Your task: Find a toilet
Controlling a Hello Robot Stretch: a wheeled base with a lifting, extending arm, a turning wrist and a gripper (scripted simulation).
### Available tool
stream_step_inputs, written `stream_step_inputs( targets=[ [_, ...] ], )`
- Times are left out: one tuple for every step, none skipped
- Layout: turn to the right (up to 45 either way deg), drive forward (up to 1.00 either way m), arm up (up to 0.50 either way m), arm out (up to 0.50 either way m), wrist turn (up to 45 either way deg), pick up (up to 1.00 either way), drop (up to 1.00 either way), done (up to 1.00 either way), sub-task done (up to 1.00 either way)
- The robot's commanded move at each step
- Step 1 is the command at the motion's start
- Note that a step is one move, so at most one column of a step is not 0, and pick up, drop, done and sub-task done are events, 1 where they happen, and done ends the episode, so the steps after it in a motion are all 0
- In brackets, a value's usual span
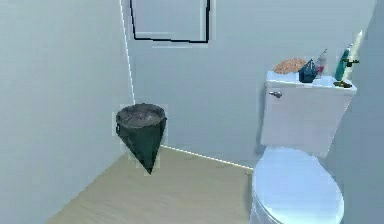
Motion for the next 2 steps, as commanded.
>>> stream_step_inputs(
  targets=[
    [30.0, 0.0, 0.0, 0.0, 0.0, 0.0, 0.0, 0.0, 0.0],
    [0.0, 0.0, 0.0, 0.0, 0.0, 0.0, 0.0, 1.0, 0.0]
  ],
)
